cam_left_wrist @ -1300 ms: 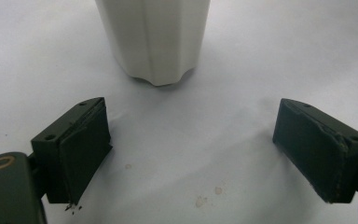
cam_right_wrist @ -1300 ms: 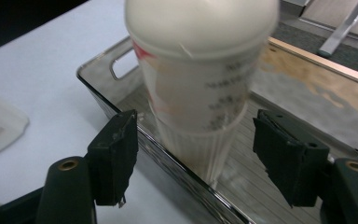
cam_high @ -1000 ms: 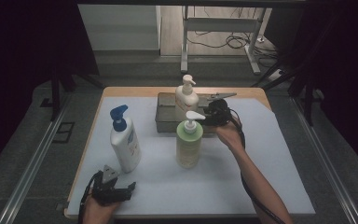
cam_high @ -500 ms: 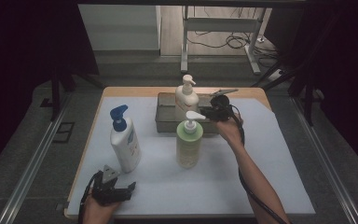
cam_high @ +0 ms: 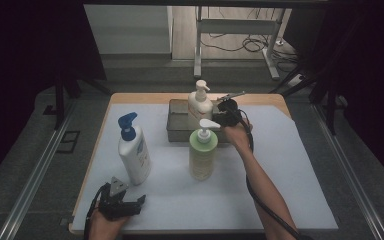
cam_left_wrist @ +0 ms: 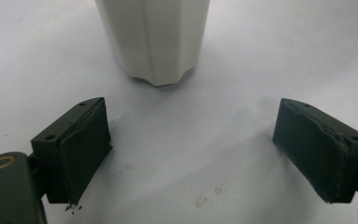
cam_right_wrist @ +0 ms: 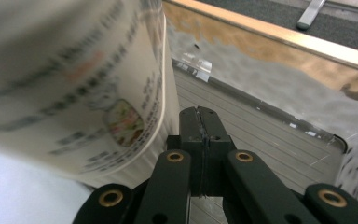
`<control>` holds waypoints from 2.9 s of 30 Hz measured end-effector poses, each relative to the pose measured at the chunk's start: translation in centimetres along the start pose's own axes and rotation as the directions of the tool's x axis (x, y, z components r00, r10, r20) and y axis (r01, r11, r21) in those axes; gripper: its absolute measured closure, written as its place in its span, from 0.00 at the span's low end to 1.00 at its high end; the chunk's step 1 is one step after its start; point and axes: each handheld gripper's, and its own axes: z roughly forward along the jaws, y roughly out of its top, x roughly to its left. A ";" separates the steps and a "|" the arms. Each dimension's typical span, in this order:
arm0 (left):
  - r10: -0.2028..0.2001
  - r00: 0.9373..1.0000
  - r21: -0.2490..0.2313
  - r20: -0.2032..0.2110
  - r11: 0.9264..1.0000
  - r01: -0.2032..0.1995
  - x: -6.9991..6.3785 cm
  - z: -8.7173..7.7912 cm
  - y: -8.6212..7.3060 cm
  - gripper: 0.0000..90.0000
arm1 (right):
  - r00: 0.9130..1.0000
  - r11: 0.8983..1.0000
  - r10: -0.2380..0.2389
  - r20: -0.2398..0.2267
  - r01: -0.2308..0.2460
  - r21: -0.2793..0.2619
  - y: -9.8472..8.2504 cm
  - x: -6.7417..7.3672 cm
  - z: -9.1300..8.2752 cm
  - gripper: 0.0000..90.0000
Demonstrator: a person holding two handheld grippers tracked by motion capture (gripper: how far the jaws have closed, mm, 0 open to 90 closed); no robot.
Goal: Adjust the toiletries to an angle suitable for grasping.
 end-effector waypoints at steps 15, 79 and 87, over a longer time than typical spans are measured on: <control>0.000 1.000 0.001 0.001 1.000 0.000 0.0 0.0 0.0 0.12 | 1.000 0.999 0.021 -0.004 -0.021 0.035 -0.3 0.1 1.5 1.00; -0.001 1.000 0.000 0.002 1.000 0.001 0.0 0.0 0.0 0.12 | 0.974 0.992 -0.093 -0.207 0.107 0.060 1.4 5.1 5.7 1.00; -0.001 1.000 0.000 0.002 1.000 0.001 0.0 0.0 0.0 0.12 | 0.967 0.990 -0.113 -0.228 0.129 0.060 1.6 5.3 5.6 1.00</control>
